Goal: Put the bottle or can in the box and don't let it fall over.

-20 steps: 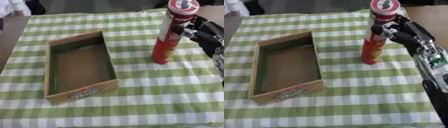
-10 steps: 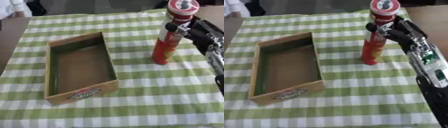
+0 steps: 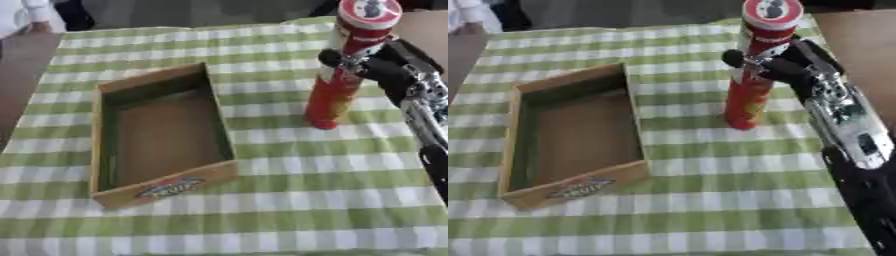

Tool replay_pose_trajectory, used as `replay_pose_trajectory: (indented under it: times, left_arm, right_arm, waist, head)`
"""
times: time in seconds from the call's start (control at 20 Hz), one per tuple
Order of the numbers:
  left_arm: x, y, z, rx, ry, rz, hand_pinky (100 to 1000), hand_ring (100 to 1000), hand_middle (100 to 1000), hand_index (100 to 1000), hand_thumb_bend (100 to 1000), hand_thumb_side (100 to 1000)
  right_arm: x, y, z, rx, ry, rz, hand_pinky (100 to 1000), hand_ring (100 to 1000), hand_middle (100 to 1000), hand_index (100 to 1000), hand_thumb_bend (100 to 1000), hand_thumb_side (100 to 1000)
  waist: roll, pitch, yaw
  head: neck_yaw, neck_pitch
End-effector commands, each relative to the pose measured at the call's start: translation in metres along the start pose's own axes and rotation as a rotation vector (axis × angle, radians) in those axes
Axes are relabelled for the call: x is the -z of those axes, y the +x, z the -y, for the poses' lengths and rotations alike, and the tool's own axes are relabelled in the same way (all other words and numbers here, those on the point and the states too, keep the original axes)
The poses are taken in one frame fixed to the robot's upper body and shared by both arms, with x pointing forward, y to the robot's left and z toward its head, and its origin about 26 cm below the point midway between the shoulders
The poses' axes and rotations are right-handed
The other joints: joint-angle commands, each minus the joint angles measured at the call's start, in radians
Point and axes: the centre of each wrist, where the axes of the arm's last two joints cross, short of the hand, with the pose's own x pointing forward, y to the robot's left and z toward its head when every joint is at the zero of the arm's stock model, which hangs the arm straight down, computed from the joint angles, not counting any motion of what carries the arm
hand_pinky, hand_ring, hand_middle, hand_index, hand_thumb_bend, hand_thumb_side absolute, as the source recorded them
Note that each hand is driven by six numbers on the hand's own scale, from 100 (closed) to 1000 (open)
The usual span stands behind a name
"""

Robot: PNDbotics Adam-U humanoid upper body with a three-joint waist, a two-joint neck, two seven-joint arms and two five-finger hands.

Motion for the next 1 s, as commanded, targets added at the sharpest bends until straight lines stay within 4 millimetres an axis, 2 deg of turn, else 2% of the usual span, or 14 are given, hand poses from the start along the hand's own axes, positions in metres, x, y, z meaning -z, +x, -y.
replay_pose_trajectory:
  times: [0.05,0.1,0.2,0.25,0.45,1.0]
  left_arm:
    - [0.002,0.008,-0.004,0.003,0.004,0.033,941,650,760,782,458,212]
    - [0.002,0.008,-0.004,0.003,0.004,0.033,941,650,760,782,453,212]
    - [0.002,0.008,-0.004,0.004,0.003,0.033,941,650,760,781,451,213]
    - [0.002,0.008,-0.004,0.004,0.003,0.033,941,649,759,780,449,213]
    - [0.002,0.009,-0.004,0.003,0.002,0.034,941,648,759,778,442,214]
    - [0.003,0.010,-0.005,0.001,0.005,0.038,942,646,759,777,424,213]
  right_arm:
    - [0.002,0.011,0.006,0.019,-0.044,0.032,1000,1000,932,741,714,122]
    - [0.002,0.011,0.005,0.029,-0.051,0.033,1000,1000,930,696,658,100]
    - [0.001,0.012,0.004,0.050,-0.063,0.033,1000,1000,926,654,609,100]
    - [0.001,0.012,0.004,0.059,-0.066,0.033,1000,1000,921,600,555,100]
    - [0.001,0.014,0.002,0.089,-0.072,0.039,1000,1000,914,519,493,100]
    - [0.000,0.022,-0.002,0.120,-0.058,0.079,1000,1000,903,400,490,100]
  waist:
    - [-0.001,-0.012,0.002]
    - [-0.001,-0.012,0.002]
    - [-0.001,-0.012,0.002]
    - [-0.001,-0.013,0.002]
    - [-0.001,-0.013,0.003]
    - [-0.003,-0.016,0.006]
  head:
    - [0.000,-0.011]
    - [0.000,-0.011]
    - [0.000,-0.011]
    - [-0.001,-0.011]
    - [-0.001,-0.011]
    - [0.000,-0.009]
